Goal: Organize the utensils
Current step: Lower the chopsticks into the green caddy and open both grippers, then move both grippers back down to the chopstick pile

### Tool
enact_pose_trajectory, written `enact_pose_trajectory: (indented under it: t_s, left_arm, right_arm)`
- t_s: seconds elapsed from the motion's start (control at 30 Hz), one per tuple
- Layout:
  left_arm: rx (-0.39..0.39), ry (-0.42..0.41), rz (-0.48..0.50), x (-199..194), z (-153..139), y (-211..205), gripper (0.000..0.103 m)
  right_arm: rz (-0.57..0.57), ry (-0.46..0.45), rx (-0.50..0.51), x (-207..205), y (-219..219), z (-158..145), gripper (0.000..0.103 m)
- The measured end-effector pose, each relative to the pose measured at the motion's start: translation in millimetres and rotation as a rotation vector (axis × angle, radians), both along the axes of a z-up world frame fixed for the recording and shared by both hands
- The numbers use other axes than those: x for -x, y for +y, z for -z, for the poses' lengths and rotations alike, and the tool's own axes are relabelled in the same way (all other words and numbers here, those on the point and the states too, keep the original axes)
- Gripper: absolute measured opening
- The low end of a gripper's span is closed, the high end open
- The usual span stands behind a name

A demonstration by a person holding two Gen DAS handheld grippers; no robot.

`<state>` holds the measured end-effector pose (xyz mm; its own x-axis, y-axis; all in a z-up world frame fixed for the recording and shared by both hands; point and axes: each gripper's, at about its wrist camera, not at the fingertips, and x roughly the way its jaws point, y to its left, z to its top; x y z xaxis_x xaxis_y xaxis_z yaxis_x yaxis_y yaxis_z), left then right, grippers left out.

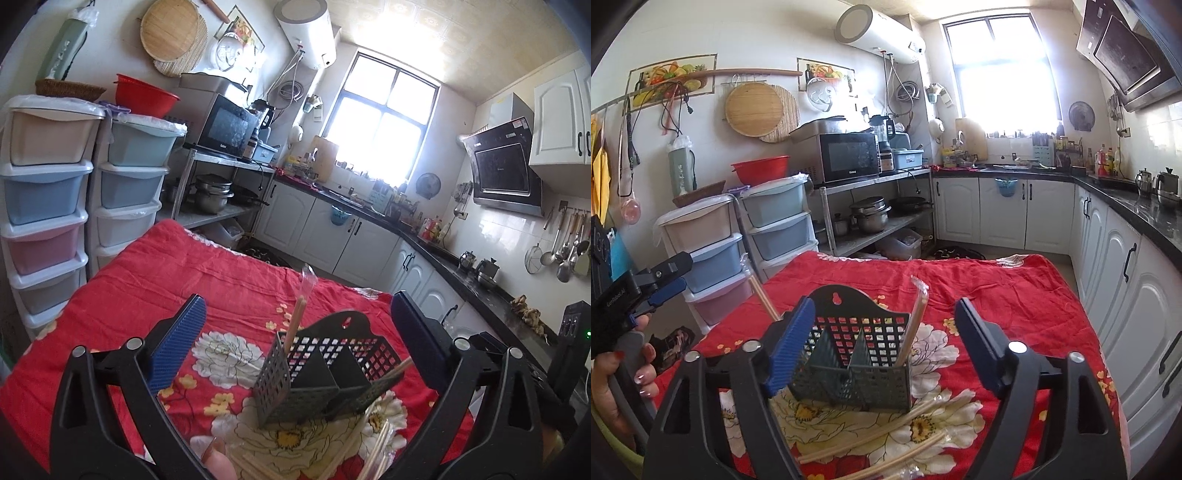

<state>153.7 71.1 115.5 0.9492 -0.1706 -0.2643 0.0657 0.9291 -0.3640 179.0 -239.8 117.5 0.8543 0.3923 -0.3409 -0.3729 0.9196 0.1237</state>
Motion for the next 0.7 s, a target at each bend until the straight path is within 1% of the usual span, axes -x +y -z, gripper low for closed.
enact_pose_trajectory:
  t_s: [0.43, 0.7]
  left_arm:
    - [-0.001, 0.043, 0.037, 24, 23, -6, 0.092]
    - [0.010, 0.107, 0.030, 29, 45, -3, 0.092]
  right_arm:
    - [-0.015, 0.032, 0.012, 24, -3, 15, 0.078]
    - [-0.026, 0.070, 0.025, 30, -2, 31, 0.078]
